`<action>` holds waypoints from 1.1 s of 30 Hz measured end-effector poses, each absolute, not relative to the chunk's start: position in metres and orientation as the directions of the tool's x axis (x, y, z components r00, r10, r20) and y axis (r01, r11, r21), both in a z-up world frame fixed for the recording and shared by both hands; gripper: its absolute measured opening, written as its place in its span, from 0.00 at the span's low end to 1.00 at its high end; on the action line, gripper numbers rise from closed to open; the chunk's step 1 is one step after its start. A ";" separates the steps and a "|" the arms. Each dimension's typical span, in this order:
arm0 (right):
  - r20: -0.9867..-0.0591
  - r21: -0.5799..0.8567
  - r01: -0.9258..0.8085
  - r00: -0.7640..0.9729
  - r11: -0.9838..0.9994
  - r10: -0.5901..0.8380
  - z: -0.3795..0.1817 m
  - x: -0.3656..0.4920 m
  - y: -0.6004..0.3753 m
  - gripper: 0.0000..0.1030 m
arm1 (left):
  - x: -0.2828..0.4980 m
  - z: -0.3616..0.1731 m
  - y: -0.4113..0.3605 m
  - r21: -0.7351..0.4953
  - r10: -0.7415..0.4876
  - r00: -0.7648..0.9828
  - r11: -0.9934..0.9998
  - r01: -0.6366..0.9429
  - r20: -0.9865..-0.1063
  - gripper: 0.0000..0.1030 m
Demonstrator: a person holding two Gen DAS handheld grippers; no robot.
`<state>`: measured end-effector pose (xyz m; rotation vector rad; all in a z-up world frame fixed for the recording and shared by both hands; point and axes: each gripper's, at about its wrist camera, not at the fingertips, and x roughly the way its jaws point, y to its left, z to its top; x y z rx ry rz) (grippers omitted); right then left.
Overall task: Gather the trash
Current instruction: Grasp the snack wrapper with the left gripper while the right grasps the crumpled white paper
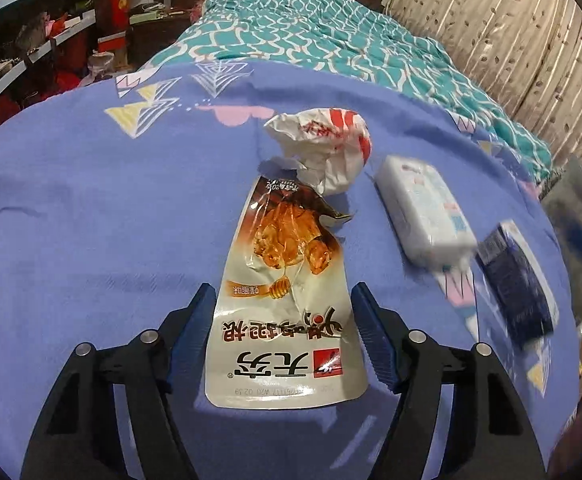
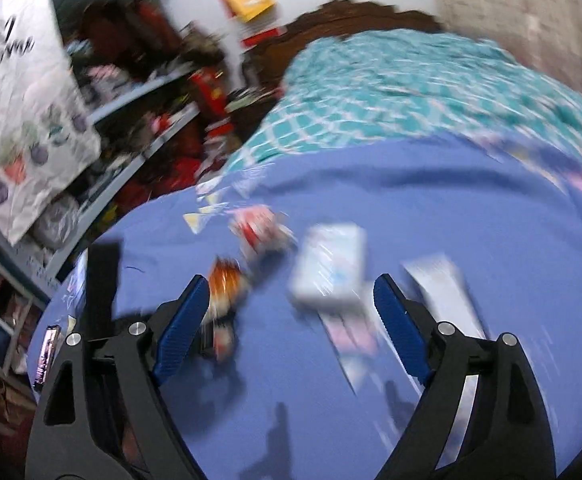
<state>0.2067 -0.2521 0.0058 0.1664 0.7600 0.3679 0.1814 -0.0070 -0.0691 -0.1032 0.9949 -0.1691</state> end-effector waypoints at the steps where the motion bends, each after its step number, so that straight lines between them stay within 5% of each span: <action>1: -0.657 0.262 -0.270 0.653 0.926 0.376 0.003 0.223 -0.239 0.82 | 0.174 -0.070 -0.005 -0.153 -0.181 0.536 0.983 0.098 -0.825 0.64; 7: -0.763 0.211 -0.292 0.548 0.933 0.344 -0.032 0.295 -0.179 0.81 | 0.131 -0.068 0.006 -0.137 -0.180 0.565 0.984 0.117 -0.805 0.64; 9: -0.853 0.114 -0.269 0.467 0.956 0.233 -0.069 0.311 -0.158 0.79 | 0.133 -0.069 0.005 -0.141 -0.183 0.564 0.983 0.117 -0.805 0.65; 11: -0.862 0.087 -0.283 0.459 0.955 0.214 -0.082 0.305 -0.157 0.59 | 0.135 -0.069 0.004 -0.142 -0.183 0.565 0.983 0.117 -0.804 0.65; 15: -0.852 0.083 -0.336 0.465 0.938 0.242 -0.074 0.274 -0.167 0.48 | 0.131 -0.068 0.006 -0.160 -0.199 0.567 0.980 0.119 -0.799 0.65; 28: -0.807 0.162 -0.353 0.490 0.921 0.330 -0.075 0.120 -0.259 0.48 | 0.132 -0.068 0.003 -0.166 -0.222 0.567 0.975 0.150 -0.793 0.63; 33: -0.790 0.045 -0.320 0.568 0.946 0.230 -0.069 0.038 -0.285 0.49 | 0.133 -0.069 -0.008 -0.119 -0.207 0.565 0.975 0.188 -0.799 0.63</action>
